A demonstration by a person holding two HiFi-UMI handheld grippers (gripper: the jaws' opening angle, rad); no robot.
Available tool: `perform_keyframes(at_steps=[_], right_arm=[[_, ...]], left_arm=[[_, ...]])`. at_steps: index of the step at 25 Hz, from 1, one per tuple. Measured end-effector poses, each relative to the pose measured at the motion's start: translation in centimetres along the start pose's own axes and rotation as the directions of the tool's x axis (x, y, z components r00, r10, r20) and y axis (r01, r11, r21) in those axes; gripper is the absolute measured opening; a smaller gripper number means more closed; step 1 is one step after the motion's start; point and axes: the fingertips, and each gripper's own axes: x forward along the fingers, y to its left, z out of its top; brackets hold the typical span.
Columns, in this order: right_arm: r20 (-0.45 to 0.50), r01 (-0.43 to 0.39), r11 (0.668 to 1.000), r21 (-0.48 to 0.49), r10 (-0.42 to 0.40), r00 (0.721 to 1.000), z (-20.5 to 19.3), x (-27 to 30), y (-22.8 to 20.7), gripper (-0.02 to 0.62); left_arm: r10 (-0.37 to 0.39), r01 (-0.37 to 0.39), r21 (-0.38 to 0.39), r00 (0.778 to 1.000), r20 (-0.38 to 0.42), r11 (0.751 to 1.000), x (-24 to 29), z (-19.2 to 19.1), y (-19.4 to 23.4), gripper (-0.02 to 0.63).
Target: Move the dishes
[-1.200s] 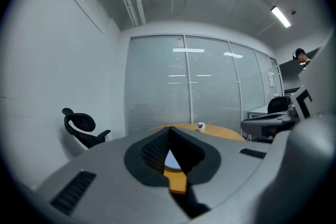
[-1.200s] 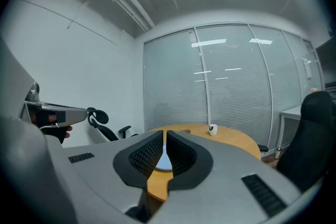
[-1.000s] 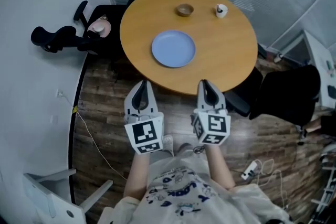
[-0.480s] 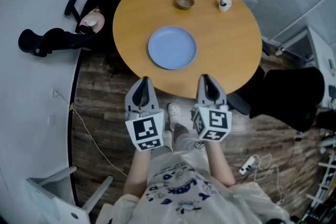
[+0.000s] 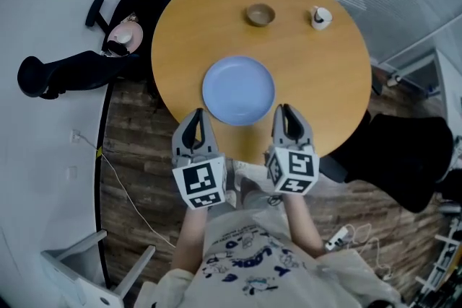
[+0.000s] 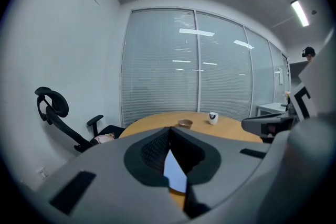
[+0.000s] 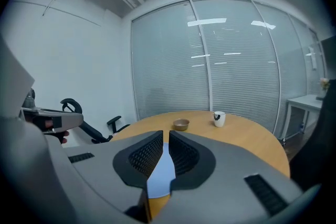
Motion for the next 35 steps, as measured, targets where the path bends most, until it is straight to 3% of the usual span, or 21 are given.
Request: perform_keyframes(at_steps=[16,26,32,35], right_arm=[[-0.178,0.0,1.0,-0.011,-0.002,0.984,-3.3,9.7,-4.0,0.02],[-0.275,-0.008,1.0,-0.001,0.007,0.961,-6.4,12.1,-4.7,0.077],[-0.347,0.024,1.0,-0.003,-0.024,0.937,-9.1,12.8,-5.1,0.087],[-0.38,0.055,0.998,-0.003,-0.052,0.924,-10.3,12.9,-5.8,0.087]], left_arm=[[0.037,-0.054,-0.095,0.984,-0.174,0.994,9.5,-3.8,0.8,0.003],[0.062,-0.093,-0.085,0.949,-0.309,0.992,11.5,-7.8,2.2,0.003],[0.022,-0.069,-0.108,0.924,-0.382,0.992,12.7,-10.8,3.0,0.007],[-0.015,-0.045,-0.132,0.906,-0.423,0.99,13.2,-12.2,2.9,0.041]])
